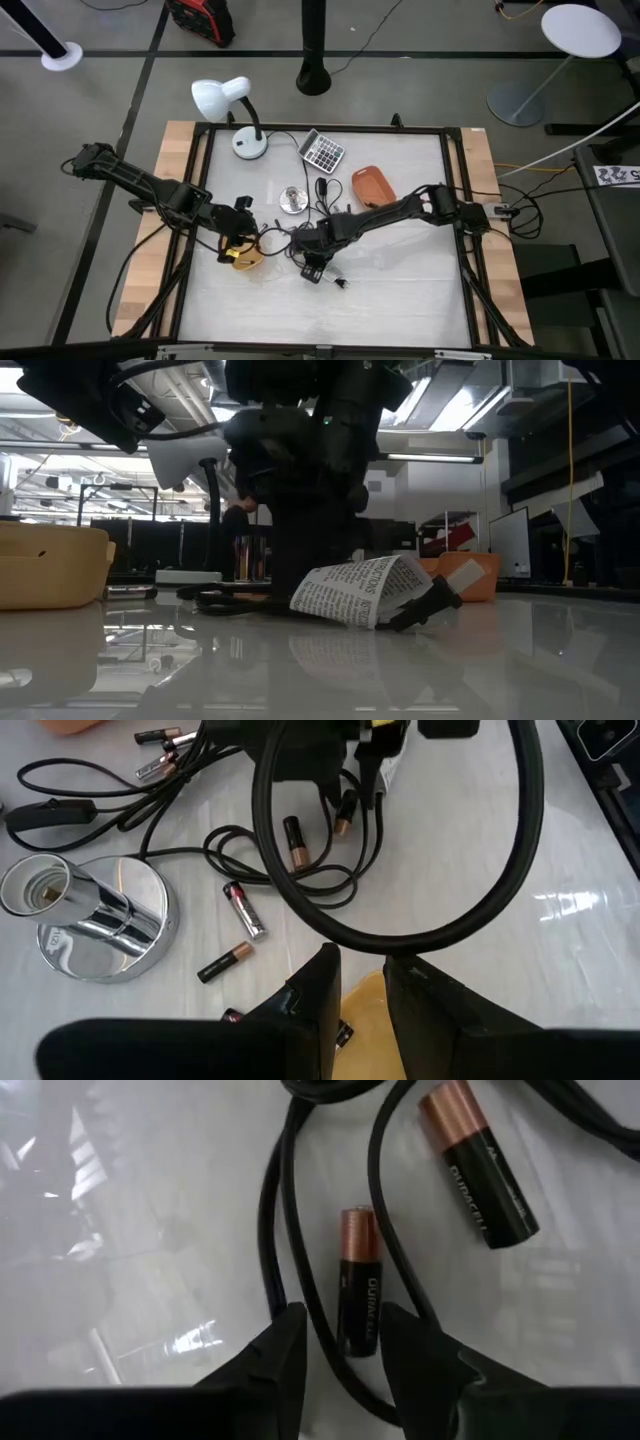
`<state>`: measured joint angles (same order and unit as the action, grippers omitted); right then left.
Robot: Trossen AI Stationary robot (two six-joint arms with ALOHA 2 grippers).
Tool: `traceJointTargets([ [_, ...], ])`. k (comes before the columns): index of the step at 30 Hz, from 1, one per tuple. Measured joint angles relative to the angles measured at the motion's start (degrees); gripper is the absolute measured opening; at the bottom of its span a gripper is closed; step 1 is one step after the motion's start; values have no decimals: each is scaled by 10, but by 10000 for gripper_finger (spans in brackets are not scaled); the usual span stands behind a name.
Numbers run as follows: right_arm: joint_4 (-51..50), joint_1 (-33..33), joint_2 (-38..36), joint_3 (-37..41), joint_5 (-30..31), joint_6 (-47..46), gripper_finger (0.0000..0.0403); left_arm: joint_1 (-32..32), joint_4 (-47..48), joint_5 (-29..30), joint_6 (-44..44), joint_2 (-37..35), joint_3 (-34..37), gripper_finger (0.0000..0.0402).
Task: Sort batteries
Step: Put the brown battery into the orange bin
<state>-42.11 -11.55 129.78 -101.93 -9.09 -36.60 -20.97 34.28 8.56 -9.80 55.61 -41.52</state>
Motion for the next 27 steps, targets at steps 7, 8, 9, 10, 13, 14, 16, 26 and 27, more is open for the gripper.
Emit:
traceJointTargets([
  [7, 3, 0, 12, -1, 20, -2, 124, 0, 0, 0, 0, 0, 0, 72],
  [8, 2, 0, 12, -1, 20, -2, 122, 0, 0, 0, 0, 0, 0, 72],
  [9, 2, 0, 12, -1, 22, -2, 118, 0, -1, 0, 0, 0, 0, 72],
  [10, 1, 0, 12, -1, 26, -2, 112, 0, -1, 0, 0, 0, 0, 72],
  [13, -1, 0, 12, -1, 34, -2, 82, 0, -1, 0, 0, 0, 0, 72],
  [14, -2, 0, 13, -1, 35, -2, 70, 0, -1, 0, 0, 0, 0, 72],
  [16, -3, 0, 13, -1, 35, -1, 46, 0, -1, 0, 0, 0, 0, 72],
  [26, -1, 0, 13, -1, 32, 10, 32, 0, -2, 0, -2, 0, 0, 72],
  [27, -1, 1, 12, -1, 30, 10, 34, 0, -2, 0, -2, 0, 0, 72],
])
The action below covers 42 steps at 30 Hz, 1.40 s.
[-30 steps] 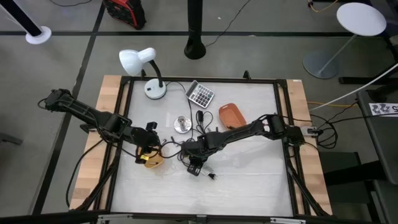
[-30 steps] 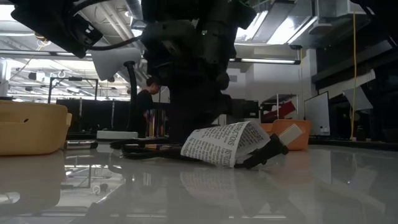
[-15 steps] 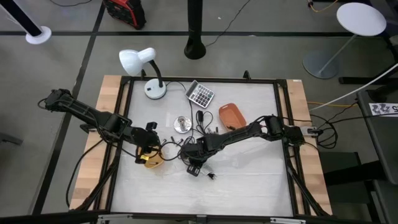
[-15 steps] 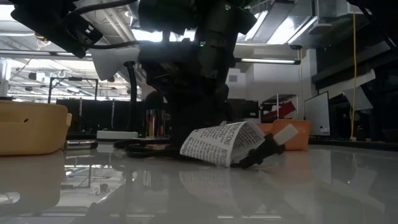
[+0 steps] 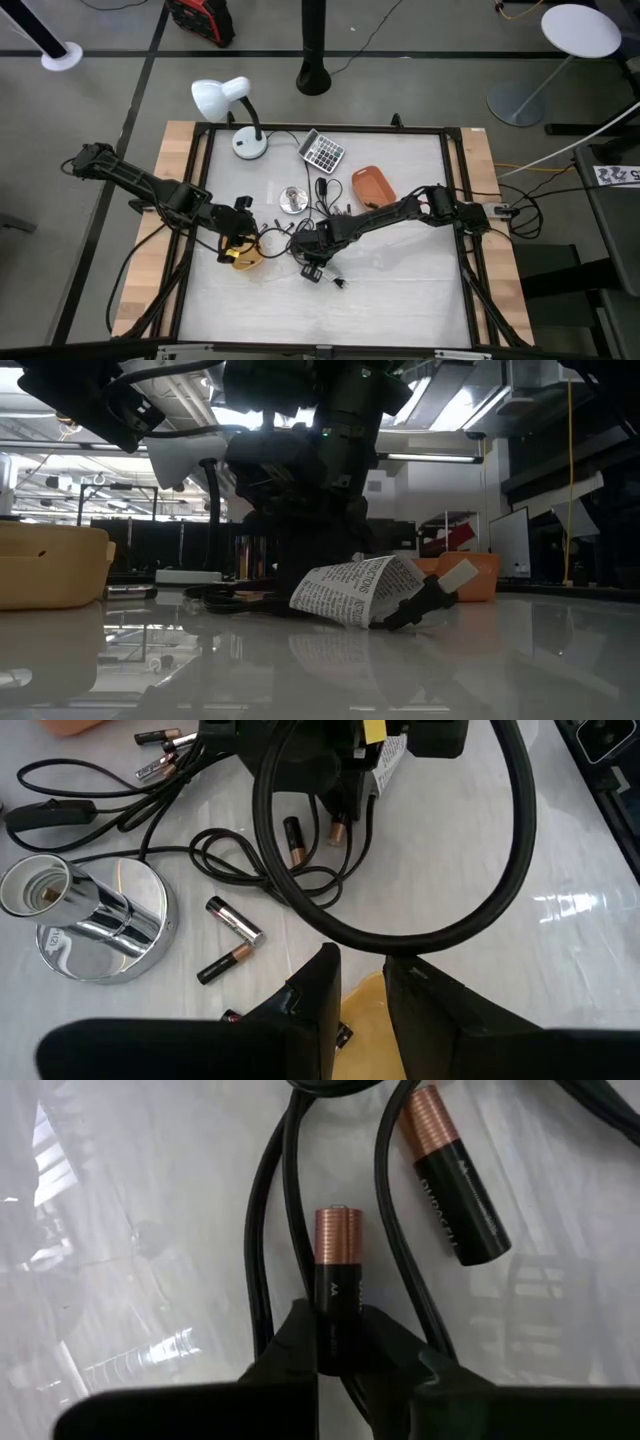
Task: Sort batteries
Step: Put the brown battery into the orange bin
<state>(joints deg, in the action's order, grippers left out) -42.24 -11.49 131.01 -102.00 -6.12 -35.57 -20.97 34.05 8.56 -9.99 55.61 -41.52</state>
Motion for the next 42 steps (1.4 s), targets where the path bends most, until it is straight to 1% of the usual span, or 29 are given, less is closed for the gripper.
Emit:
traceJointTargets([
  [3, -1, 0, -1, -1, -1, 0, 32, 0, 0, 0, 0, 0, 0, 72],
  [8, -46, 0, -1, -39, -5, 4, 32, 0, -1, 0, 0, 0, 0, 72],
  [13, -108, 0, -1, -91, -5, 30, 33, 0, -2, 0, 0, 0, 0, 72],
  [16, -161, 0, -1, -123, -4, 45, 33, 0, -3, 0, 0, 0, 0, 72],
  [20, -249, 0, -1, -172, 18, 54, 33, 0, -3, 0, -5, 0, 0, 72],
  [25, -371, 3, -1, -230, 64, 61, 33, 0, -9, 8, -62, 6, 0, 72],
  [29, -473, 14, -3, -268, 121, 63, 33, 11, -12, 9, -67, 24, 0, 72],
  [30, -485, 18, -3, -272, 138, 63, 33, 16, -17, 9, -67, 30, 0, 72],
  [31, -479, 23, -4, -273, 153, 64, 33, 22, -23, 9, -64, 38, 0, 72],
  [34, -477, 39, -12, -272, 163, 100, 33, 41, -32, 9, -57, 62, 0, 72],
  [38, -477, 67, -16, -272, 193, 139, 33, 59, -33, 6, -48, 87, 0, 72],
  [42, -476, 101, -21, -261, 197, 184, 33, 65, -30, 5, -44, 102, 0, 72],
])
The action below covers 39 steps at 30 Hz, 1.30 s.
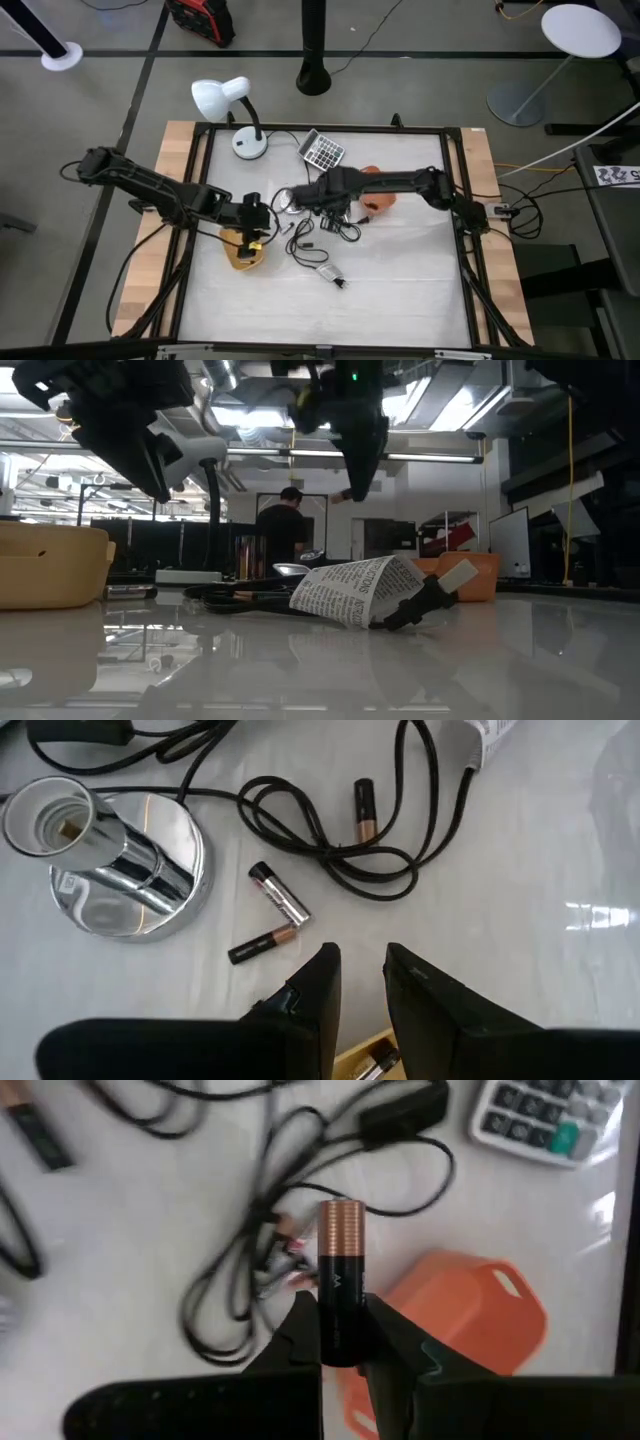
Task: Sort batteries
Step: Put the brown battery into the orange bin
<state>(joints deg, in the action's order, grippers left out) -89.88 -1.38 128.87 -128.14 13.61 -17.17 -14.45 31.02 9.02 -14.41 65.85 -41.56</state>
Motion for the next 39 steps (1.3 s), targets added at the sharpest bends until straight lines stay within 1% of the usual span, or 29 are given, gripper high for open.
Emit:
traceJointTargets([
  [4, 0, 35, -22, 55, -2, 18, 33, 8, 0, 0, -1, 4, 0, 72],
  [12, -2, 100, -114, 265, -7, 21, 33, 36, -1, 0, 9, 3, 0, 72],
  [15, 1, 126, -123, 317, -7, 21, 33, 48, -5, 0, 10, 3, 0, 72],
  [19, 22, 153, -123, 362, -9, 23, 33, 60, -5, 0, 8, 3, 0, 72],
  [22, 49, 163, -123, 382, -20, 33, 33, 64, -5, 0, 2, 3, 0, 72],
  [26, 68, 165, -123, 388, -28, 47, 33, 78, -1, 2, -11, 3, 0, 72],
  [32, 84, 164, -123, 388, -33, 78, 36, 98, 41, 2, -17, 3, 0, 72],
  [35, 100, 164, -123, 388, -34, 89, 54, 105, 56, 2, -17, 3, 0, 72],
  [39, 112, 164, -123, 388, -34, 89, 99, 109, 61, 2, -15, 3, 0, 72],
])
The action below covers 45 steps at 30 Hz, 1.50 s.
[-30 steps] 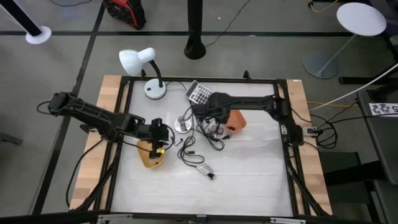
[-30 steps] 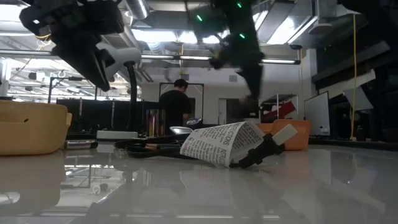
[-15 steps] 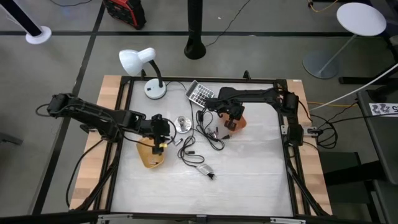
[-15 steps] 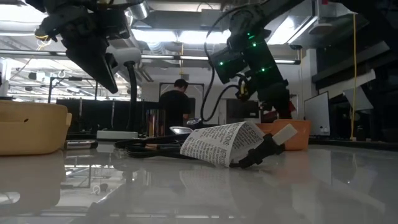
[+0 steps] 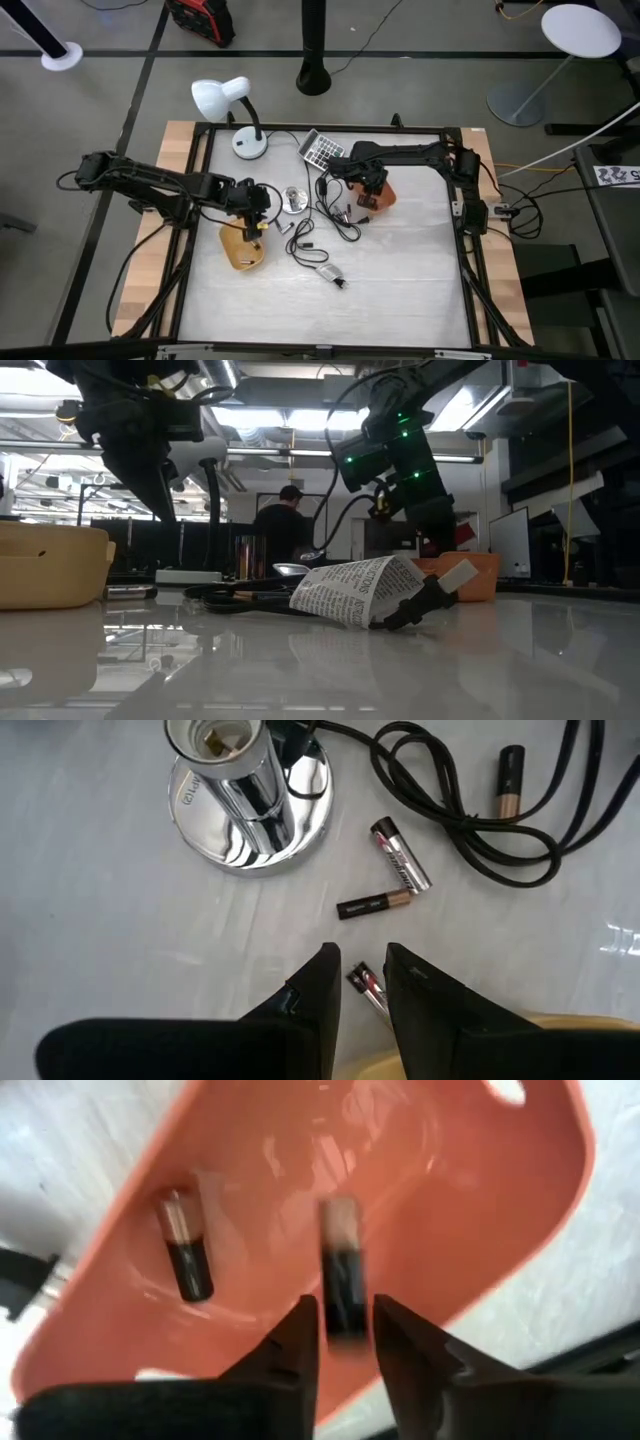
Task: Sort batteries
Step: Put the brown battery into the orange bin, then put the silver battery into the yellow bin
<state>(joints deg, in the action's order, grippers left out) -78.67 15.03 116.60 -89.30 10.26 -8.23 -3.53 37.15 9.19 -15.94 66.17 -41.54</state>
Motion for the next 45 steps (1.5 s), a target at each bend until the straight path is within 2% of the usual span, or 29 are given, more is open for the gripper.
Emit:
traceJointTargets([
  [4, 8, 0, 0, 0, 0, 0, 139, 0, 0, 0, -1, 0, 0, 73],
  [8, 2, 0, 0, 0, -9, -5, 156, 0, 12, 0, -1, 7, 0, 73],
  [14, -26, -1, 0, -16, -13, -5, 156, -1, 12, -38, -23, 69, 0, 73],
  [24, -24, -1, 0, -61, -13, -3, 156, -1, 8, -67, -32, 170, -1, 73],
  [34, -17, -1, 0, -68, -13, 2, 156, -1, -6, -67, -51, 181, 0, 73],
  [45, -18, -1, 0, -68, -13, 2, 156, -1, -9, -66, -28, 181, 0, 73],
])
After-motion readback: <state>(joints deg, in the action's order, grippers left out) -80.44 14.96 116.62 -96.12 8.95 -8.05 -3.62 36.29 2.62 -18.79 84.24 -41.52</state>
